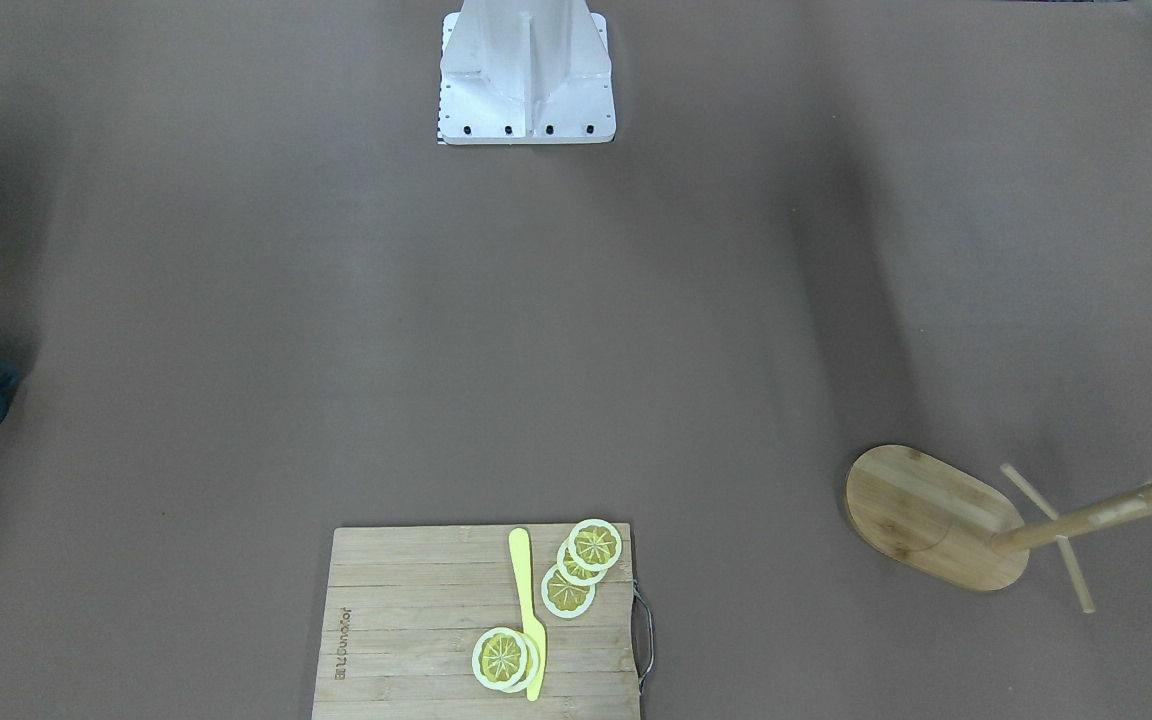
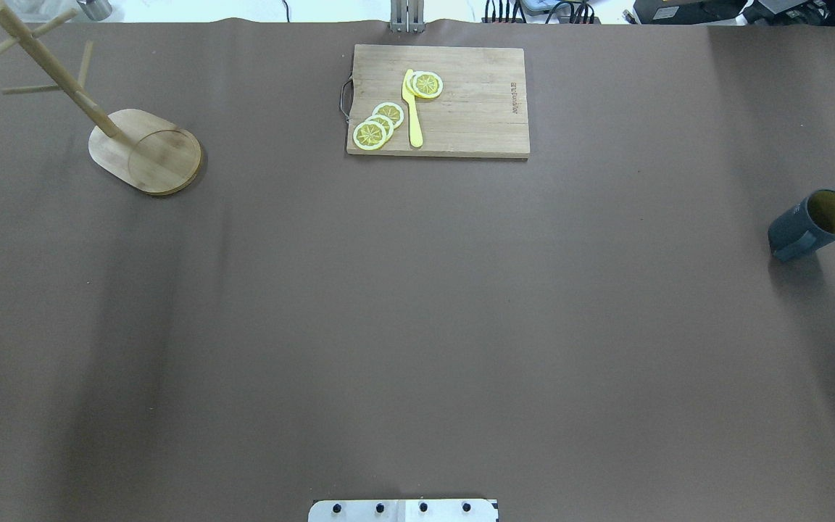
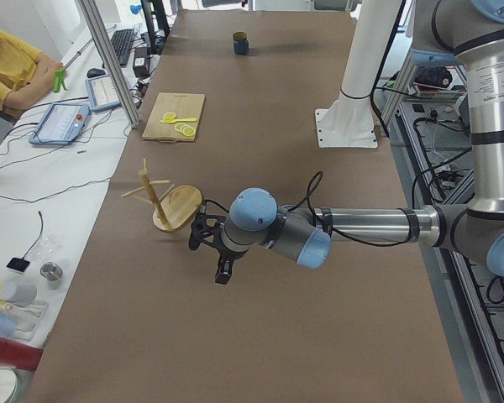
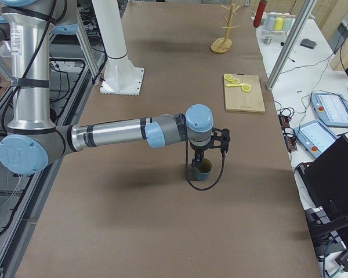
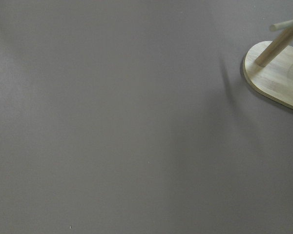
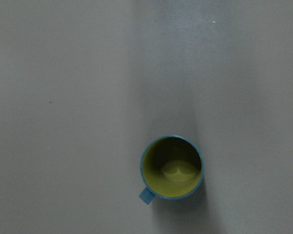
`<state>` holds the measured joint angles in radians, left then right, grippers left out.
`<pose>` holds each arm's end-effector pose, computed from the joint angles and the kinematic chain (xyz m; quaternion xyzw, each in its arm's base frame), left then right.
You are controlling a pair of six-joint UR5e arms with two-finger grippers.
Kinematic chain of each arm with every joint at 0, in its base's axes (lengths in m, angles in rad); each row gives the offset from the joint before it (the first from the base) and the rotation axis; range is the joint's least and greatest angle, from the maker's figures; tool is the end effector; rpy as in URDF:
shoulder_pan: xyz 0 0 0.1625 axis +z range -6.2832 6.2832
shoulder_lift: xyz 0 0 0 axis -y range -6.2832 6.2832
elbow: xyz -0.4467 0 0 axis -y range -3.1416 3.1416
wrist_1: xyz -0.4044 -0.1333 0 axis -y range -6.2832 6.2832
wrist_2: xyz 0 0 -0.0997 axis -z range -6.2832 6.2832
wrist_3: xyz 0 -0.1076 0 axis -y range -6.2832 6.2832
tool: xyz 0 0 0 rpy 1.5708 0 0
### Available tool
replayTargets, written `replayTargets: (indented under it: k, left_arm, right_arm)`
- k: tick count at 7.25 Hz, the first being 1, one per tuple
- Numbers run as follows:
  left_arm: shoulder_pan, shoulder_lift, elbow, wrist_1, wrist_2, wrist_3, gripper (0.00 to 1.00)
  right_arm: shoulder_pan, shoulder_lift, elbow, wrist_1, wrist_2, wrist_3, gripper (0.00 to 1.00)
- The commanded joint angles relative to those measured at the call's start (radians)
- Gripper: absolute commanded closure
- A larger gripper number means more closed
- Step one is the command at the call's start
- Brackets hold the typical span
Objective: Hang cup on storage rack
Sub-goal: 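Reach the right gripper toward the blue mug near the table edge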
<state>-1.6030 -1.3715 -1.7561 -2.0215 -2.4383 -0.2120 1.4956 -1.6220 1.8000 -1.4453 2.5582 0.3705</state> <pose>-0.0652 -0.4338 0.6269 0.1589 0.4263 -0.0175 0.8903 0.0067 -0.4899 0.5638 0.0263 -0.4863 0.0572 0.8715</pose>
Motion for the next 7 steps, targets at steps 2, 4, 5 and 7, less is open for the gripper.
replayTargets:
  k: [2,4,5,7]
  left_arm:
    - [0.000,-0.001,-0.003,0.000,-0.021,-0.003,0.01]
    - [0.002,0.002,-0.003,-0.107,-0.021,-0.128,0.01]
    - [0.005,0.006,-0.002,-0.123,-0.019,-0.147,0.01]
    - [0.012,0.005,-0.003,-0.128,-0.021,-0.162,0.01]
  right_arm:
    - [-0.076,0.084,-0.103,0.029,-0.075,0.004,0.00]
    - [-0.145,0.122,-0.207,0.116,-0.256,0.004,0.00]
    - [-0.161,0.145,-0.278,0.176,-0.254,0.007,0.01]
    - [-0.173,0.149,-0.303,0.183,-0.236,0.002,0.02]
